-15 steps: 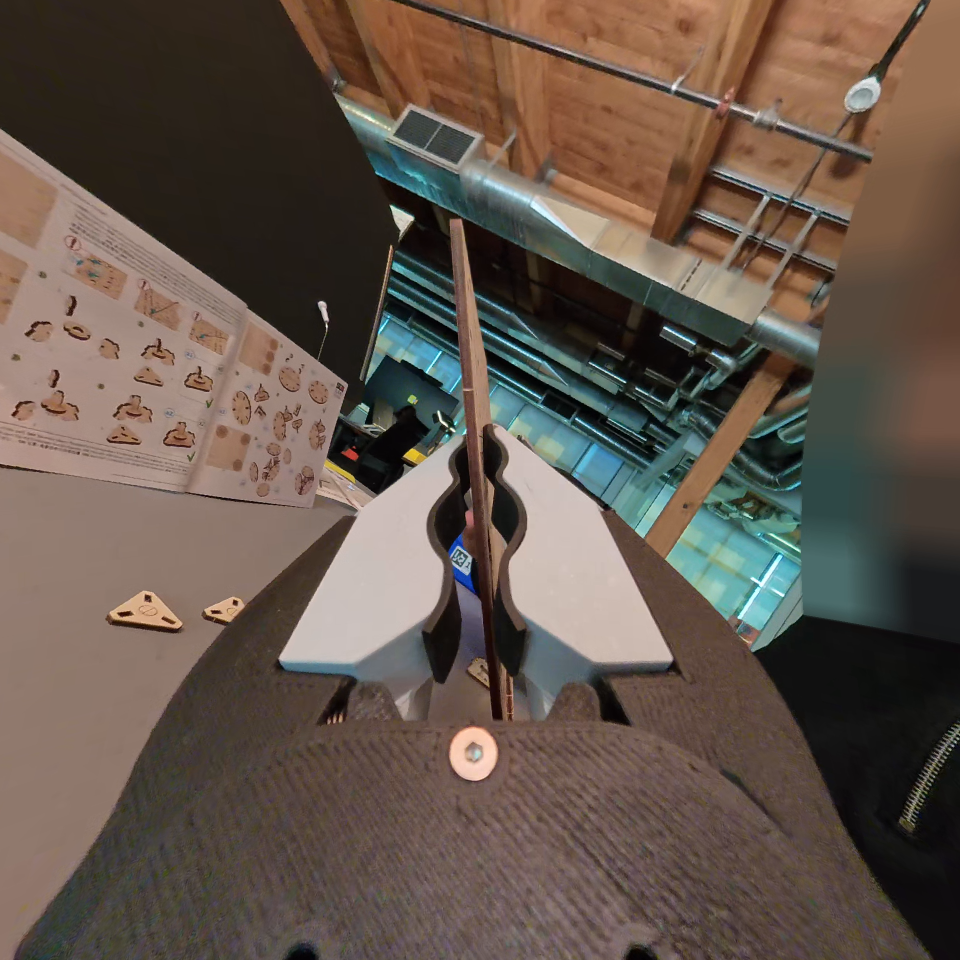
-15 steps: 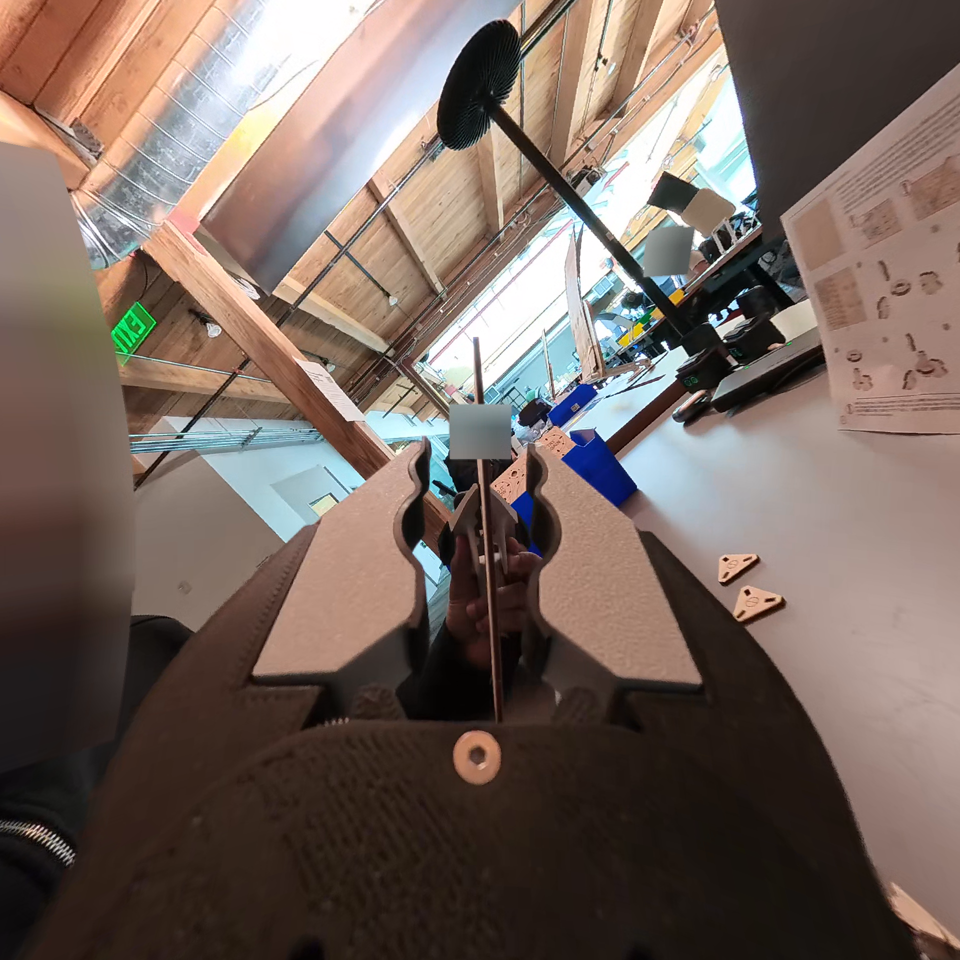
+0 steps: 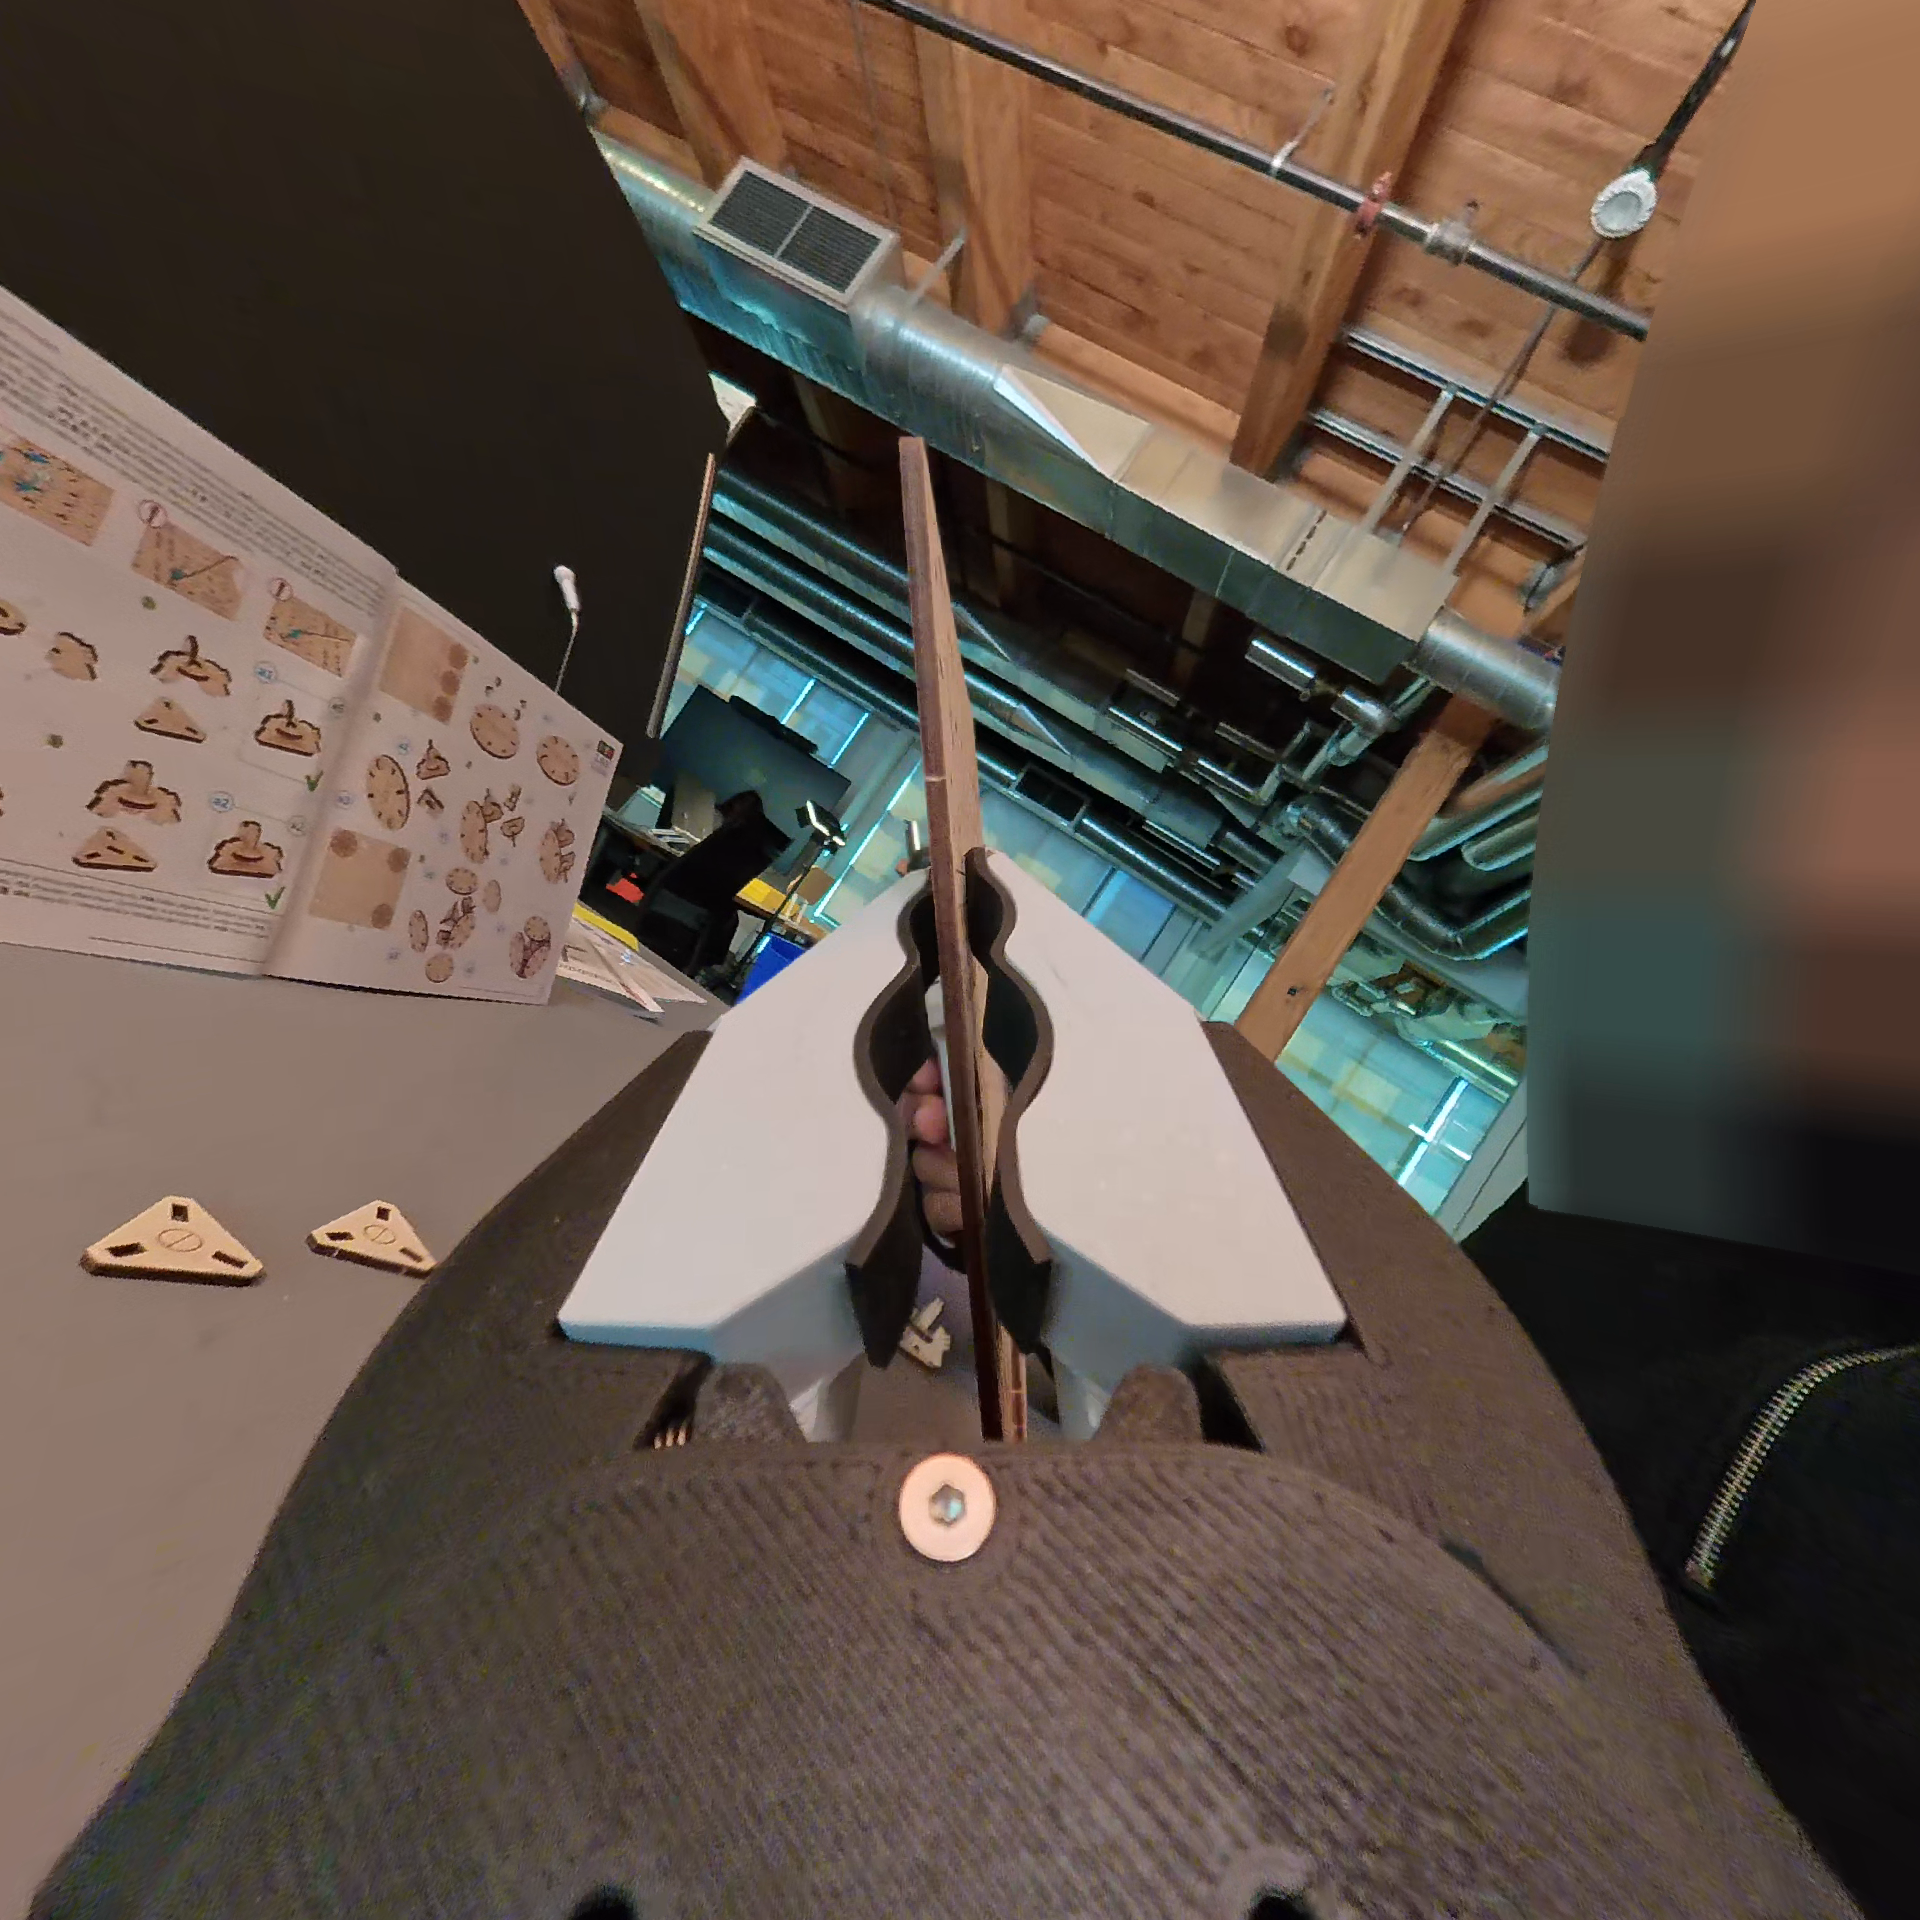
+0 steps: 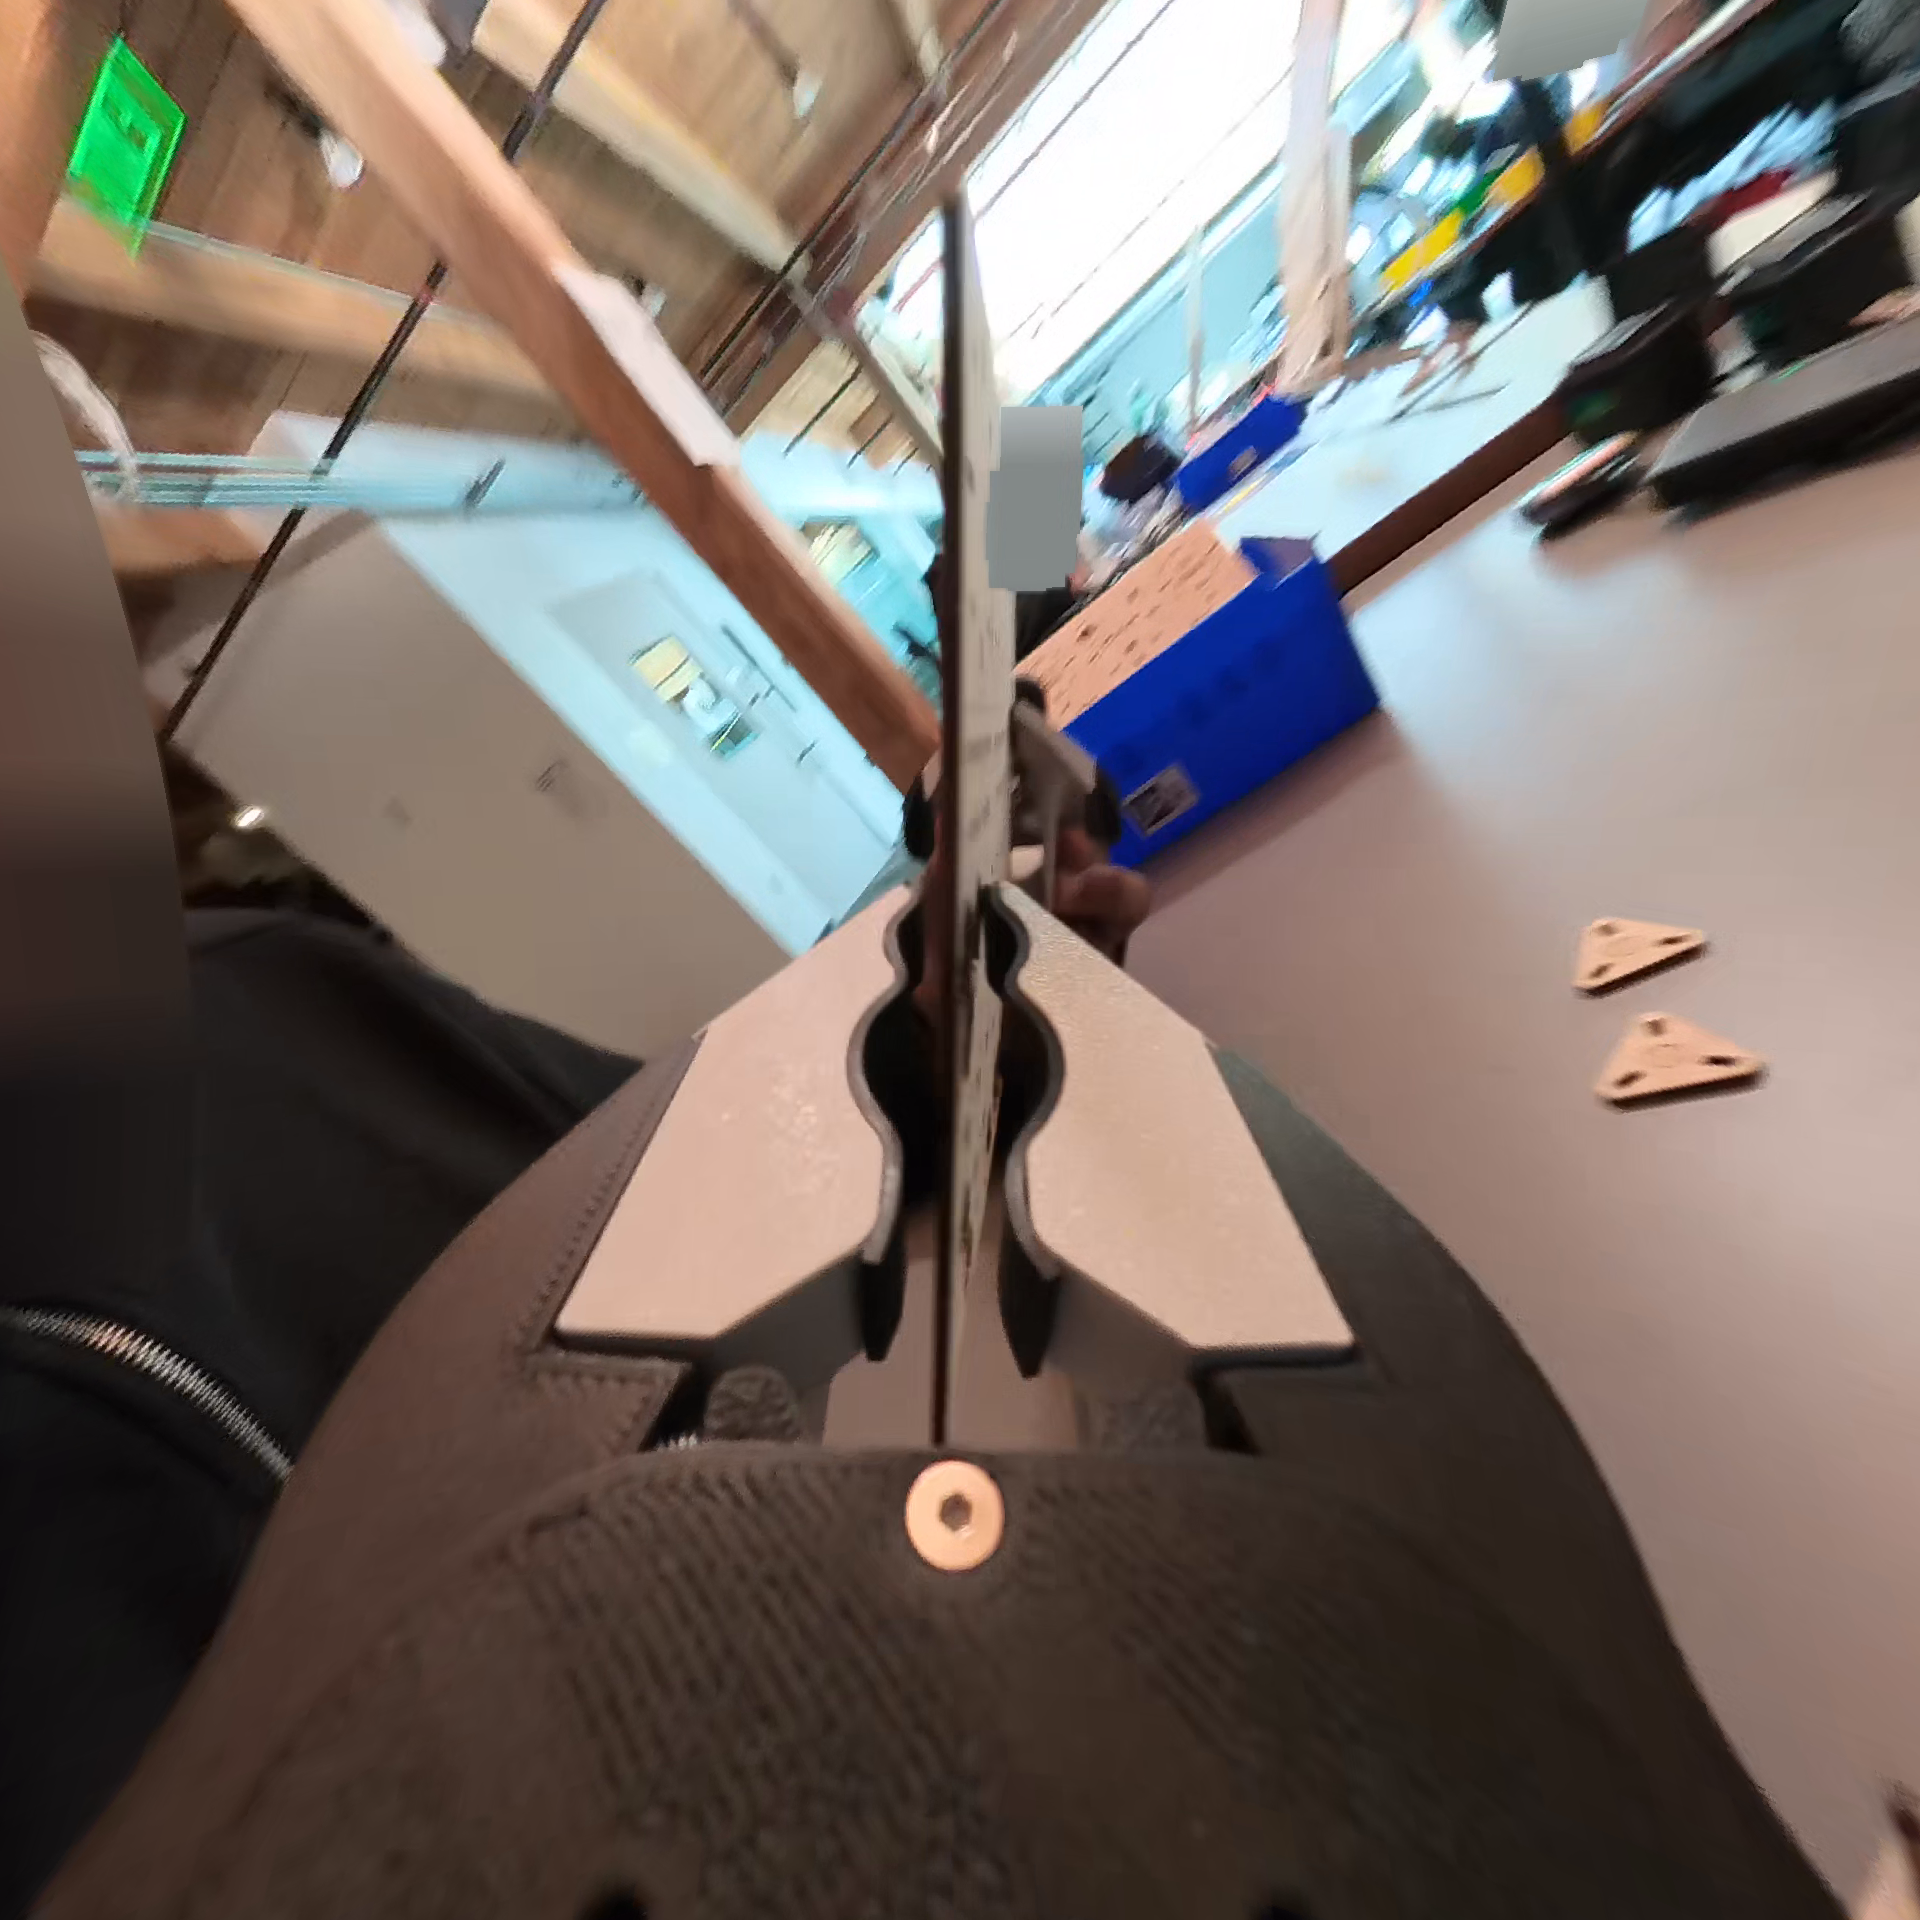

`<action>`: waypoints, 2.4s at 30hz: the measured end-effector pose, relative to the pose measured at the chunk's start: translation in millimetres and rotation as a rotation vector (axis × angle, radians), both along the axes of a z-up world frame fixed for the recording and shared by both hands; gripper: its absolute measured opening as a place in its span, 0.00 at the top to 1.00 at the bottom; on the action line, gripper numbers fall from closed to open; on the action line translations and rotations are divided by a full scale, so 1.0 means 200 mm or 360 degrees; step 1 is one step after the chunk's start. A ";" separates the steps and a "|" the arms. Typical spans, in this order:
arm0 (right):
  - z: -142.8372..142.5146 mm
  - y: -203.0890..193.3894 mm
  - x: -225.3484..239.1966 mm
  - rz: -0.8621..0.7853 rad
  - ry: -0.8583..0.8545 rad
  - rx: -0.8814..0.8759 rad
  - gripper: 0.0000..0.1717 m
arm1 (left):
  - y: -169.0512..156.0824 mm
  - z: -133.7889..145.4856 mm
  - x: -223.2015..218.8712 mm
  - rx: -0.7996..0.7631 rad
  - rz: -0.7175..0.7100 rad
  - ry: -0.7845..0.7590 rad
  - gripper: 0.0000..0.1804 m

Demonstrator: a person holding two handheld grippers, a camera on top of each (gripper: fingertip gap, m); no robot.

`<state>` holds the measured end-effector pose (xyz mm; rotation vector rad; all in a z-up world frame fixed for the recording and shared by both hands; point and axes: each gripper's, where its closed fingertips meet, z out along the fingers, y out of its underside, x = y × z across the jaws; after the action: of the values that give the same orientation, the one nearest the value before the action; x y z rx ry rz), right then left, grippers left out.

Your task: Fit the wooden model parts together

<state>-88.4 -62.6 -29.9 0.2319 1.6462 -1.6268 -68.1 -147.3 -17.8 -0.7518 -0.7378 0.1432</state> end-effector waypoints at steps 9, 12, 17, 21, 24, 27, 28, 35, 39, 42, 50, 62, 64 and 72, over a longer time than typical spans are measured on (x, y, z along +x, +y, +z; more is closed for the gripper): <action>-0.05 -0.01 -0.01 -0.0013 0.0014 0.0091 1.00 | 0.01 0.00 -0.01 -0.0043 0.0074 0.0014 0.98; -0.02 0.00 -0.03 -0.0045 -0.0079 0.0055 1.00 | 0.02 0.01 0.00 -0.0126 0.0165 0.0064 0.94; 0.03 0.06 -0.14 -0.0178 -0.0174 -0.0047 1.00 | -0.02 0.02 0.00 -0.0062 0.0218 0.0086 0.82; 0.08 0.11 -0.23 -0.0326 -0.0197 -0.0148 1.00 | -0.04 0.01 -0.02 -0.0042 0.0287 0.0052 0.75; 0.08 0.13 -0.27 -0.0406 -0.0188 -0.0174 1.00 | -0.04 0.00 -0.02 -0.0036 0.0297 0.0046 0.74; 0.09 0.13 -0.27 -0.0390 -0.0215 -0.0196 1.00 | 0.00 -0.01 -0.04 -0.0069 0.0240 0.0016 0.70; 0.09 0.13 -0.26 -0.0378 -0.0226 -0.0205 1.00 | 0.02 -0.02 -0.04 -0.0094 0.0229 -0.0006 0.67; 0.10 0.12 -0.25 -0.0344 -0.0293 -0.0273 1.00 | 0.13 -0.06 -0.06 -0.0200 0.0141 -0.0031 0.63; 0.06 0.08 -0.23 -0.0318 -0.0319 -0.0243 1.00 | 0.15 -0.05 -0.05 -0.0202 0.0136 0.0009 0.63; 0.04 0.05 -0.19 -0.0295 -0.0262 -0.0192 1.00 | 0.18 -0.09 -0.07 -0.0308 0.0142 -0.0030 0.65; 0.02 0.01 -0.13 -0.0280 -0.0130 -0.0139 1.00 | 0.22 -0.12 -0.07 -0.0462 0.0163 -0.0021 0.91; 0.03 0.02 -0.20 -0.0379 -0.0273 -0.0223 0.84 | 0.17 -0.08 -0.05 -0.0334 0.0078 0.0001 0.99; 0.04 0.04 -0.23 -0.0427 -0.0271 -0.0240 0.80 | 0.14 -0.07 -0.05 -0.0281 0.0093 -0.0003 0.98; 0.04 0.04 -0.24 -0.0488 -0.0159 -0.0201 0.79 | 0.09 -0.05 -0.05 -0.0157 0.0079 -0.0003 0.99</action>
<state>-135.6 -55.5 -22.0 0.5130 1.4801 -1.9064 -77.4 -128.5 -27.1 -0.8276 -0.7555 0.2254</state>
